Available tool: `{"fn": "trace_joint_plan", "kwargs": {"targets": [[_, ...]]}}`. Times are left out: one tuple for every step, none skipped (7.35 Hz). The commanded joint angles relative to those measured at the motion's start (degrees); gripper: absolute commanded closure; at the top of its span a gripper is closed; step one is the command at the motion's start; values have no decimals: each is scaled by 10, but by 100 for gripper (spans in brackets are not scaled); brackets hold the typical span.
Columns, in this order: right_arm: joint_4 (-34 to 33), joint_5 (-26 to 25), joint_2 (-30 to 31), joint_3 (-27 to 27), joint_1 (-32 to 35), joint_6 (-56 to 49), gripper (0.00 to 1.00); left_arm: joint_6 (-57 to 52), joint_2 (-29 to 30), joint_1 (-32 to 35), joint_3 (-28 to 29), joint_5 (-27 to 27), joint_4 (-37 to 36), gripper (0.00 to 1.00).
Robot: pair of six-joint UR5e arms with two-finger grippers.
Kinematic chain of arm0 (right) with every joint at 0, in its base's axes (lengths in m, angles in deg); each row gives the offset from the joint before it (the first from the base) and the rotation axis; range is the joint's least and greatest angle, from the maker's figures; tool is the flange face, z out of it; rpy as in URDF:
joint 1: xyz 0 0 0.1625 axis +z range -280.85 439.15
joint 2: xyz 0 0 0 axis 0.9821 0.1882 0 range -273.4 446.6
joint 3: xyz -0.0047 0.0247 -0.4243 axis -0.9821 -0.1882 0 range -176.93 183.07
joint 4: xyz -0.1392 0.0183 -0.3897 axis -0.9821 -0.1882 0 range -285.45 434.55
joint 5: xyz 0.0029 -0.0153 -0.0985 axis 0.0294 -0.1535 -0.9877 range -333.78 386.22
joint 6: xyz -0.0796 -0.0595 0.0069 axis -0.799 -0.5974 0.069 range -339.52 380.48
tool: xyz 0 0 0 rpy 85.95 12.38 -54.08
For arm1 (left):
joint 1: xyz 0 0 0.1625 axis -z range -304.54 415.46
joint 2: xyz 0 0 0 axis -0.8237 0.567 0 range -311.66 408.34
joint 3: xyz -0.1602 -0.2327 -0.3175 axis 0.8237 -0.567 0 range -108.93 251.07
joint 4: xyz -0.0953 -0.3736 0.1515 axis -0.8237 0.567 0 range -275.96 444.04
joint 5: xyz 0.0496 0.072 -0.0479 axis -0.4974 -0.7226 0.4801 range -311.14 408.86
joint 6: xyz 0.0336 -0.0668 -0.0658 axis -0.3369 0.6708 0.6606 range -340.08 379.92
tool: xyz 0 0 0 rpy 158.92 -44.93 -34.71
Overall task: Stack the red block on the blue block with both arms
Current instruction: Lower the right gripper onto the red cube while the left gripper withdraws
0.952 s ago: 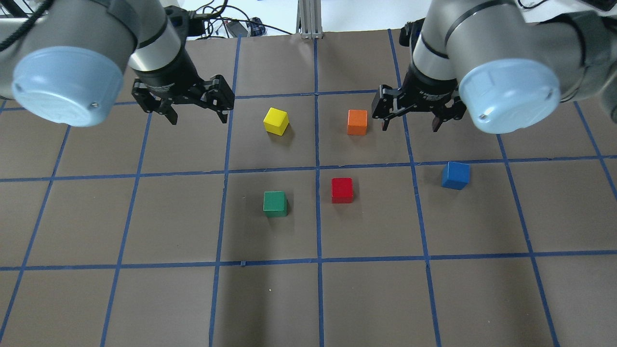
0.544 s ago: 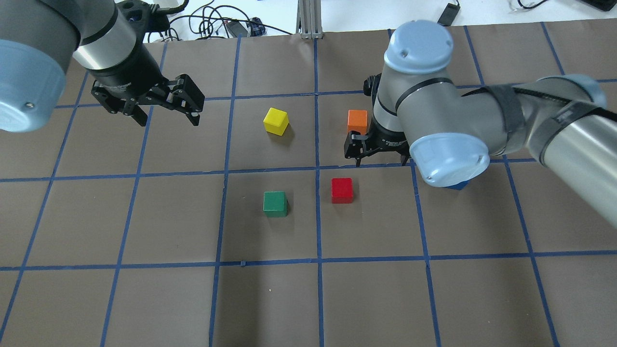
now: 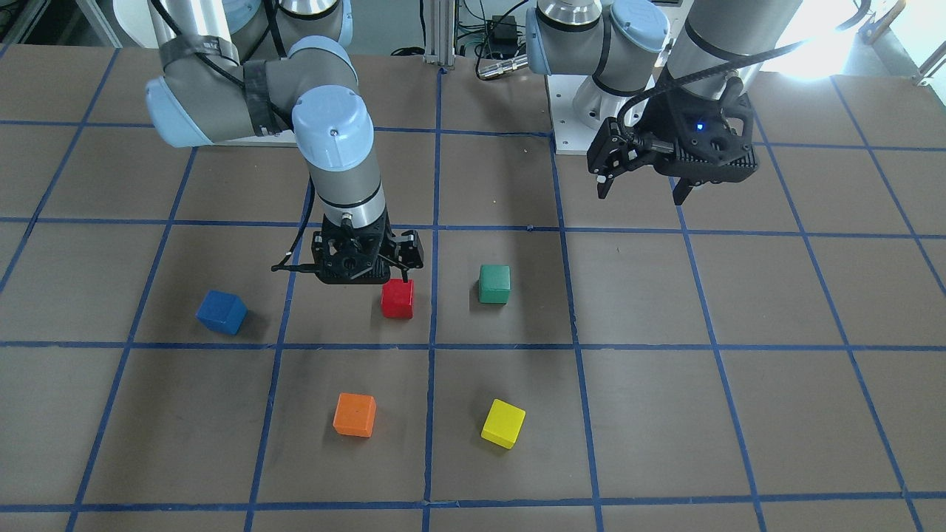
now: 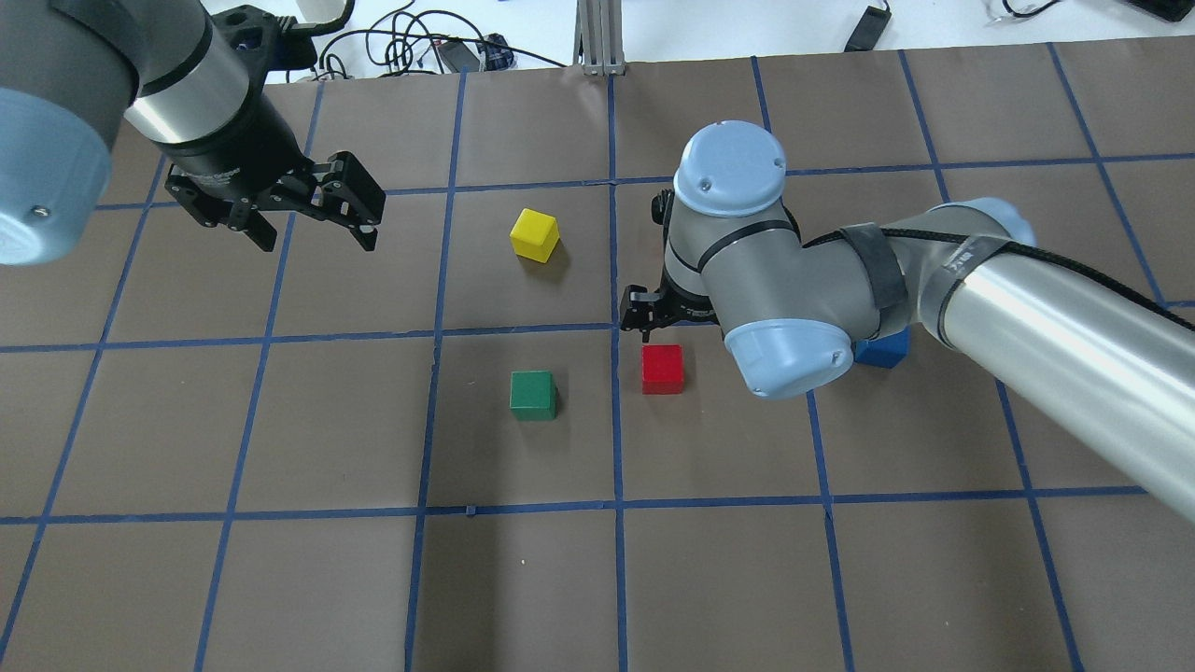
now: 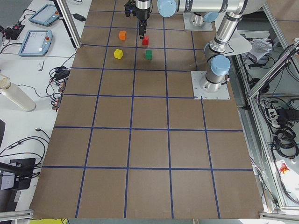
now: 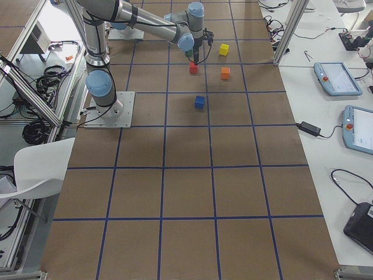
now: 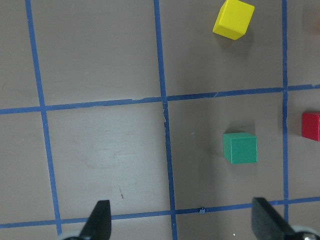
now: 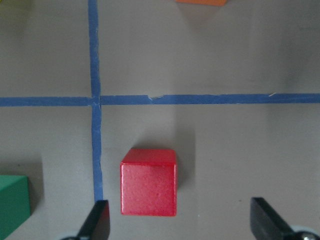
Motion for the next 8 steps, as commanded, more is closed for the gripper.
{"fn": "trace_joint_plan", "kwargs": {"targets": [[-37,0,-36,-1,22,70,0,0,0,0,0,0,0,0],[-37,0,-43,0,22,87,0,0,0,-1,0,0,0,0],[-36,0,-57,2,22,99,0,0,0,-1,0,0,0,0],[-32,-5,-71,3,22,102,0,-1,0,-1,0,0,-1,0],[-30,-7,-73,5,22,101,1,0,1,0,0,0,-3,0],[-29,-7,-73,5,22,110,23,0,1,-1,-1,0,-3,0],[-27,-7,-72,4,22,111,53,0,1,-1,-1,0,-3,0],[-26,-9,-69,0,22,104,73,0,2,-1,-1,0,-3,0]]}}
